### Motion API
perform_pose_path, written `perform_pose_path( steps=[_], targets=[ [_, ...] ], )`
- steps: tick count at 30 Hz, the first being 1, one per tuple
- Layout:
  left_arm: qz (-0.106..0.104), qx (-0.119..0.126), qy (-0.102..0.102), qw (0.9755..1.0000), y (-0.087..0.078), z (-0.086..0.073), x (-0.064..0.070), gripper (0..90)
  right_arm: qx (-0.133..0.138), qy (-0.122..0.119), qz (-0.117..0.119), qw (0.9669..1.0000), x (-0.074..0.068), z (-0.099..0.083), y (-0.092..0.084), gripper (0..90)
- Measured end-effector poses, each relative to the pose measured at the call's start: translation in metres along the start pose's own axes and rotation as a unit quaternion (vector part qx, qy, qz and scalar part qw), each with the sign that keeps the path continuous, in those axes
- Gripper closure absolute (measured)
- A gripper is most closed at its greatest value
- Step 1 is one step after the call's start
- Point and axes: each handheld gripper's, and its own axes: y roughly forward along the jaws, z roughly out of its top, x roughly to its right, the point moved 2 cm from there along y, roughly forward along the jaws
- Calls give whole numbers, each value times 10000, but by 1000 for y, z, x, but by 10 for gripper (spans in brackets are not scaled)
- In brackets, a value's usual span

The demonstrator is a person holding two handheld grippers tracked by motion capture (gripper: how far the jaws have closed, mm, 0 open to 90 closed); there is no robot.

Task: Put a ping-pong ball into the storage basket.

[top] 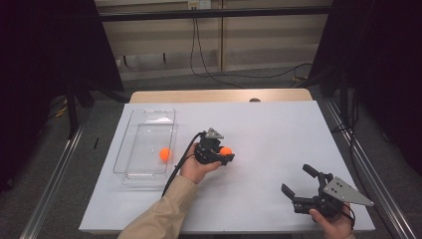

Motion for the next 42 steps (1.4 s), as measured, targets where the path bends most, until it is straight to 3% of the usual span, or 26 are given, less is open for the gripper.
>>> perform_pose_path(
  steps=[42],
  targets=[
    [-64, 138, -190, 9997, -22, 4, -7, 511, 3, 6, 15, 10000, 0, 0, 0, 29]
  ],
)
